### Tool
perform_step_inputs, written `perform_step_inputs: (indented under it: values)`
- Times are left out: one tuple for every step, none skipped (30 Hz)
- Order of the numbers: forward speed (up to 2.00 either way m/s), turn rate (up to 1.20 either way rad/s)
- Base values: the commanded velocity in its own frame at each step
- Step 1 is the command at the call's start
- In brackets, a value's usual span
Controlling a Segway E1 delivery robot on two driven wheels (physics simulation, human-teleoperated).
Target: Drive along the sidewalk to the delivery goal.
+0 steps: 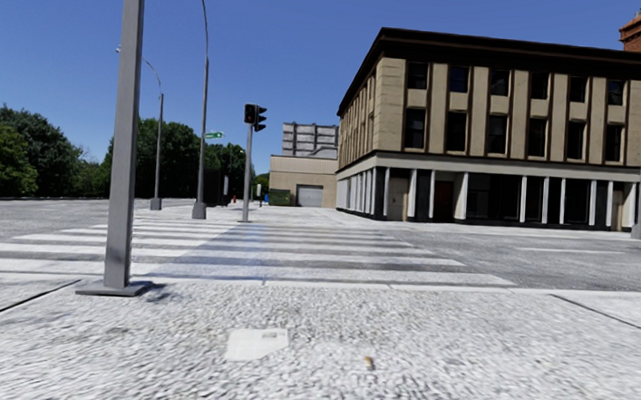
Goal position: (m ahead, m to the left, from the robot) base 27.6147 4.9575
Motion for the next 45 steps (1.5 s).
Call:
perform_step_inputs:
  values:
    - [2.0,0.0]
    - [2.0,0.0]
    - [2.0,0.0]
    - [2.0,0.0]
    - [2.0,0.0]
    - [2.0,0.0]
    - [2.0,0.0]
    - [2.0,0.0]
    - [2.0,0.0]
    - [2.0,0.0]
    - [2.0,0.0]
    - [2.0,0.06]
    - [2.0,0.06]
    - [2.0,0.14]
    - [2.0,0.17]
    - [2.0,0.17]
    - [2.0,0.17]
    - [2.0,0.14]
    - [2.0,0.0]
    - [2.0,0.0]
    - [2.0,0.0]
    - [2.0,0.0]
    - [2.0,0.0]
    - [2.0,0.0]
    - [2.0,0.0]
    - [2.0,0.0]
    - [2.0,0.0]
    - [2.0,0.0]
    - [2.0,0.0]
    - [2.0,0.0]
    - [2.0,0.0]
    - [2.0,0.0]
    - [2.0,0.0]
    - [2.0,0.0]
    - [2.0,0.0]
    - [2.0,0.0]
    - [2.0,0.0]
    - [2.0,0.0]
    - [2.0,0.0]
    - [2.0,0.0]
    - [2.0,0.0]
    - [2.0,0.0]
    - [2.0,0.0]
    - [2.0,0.0]
    - [2.0,0.04]
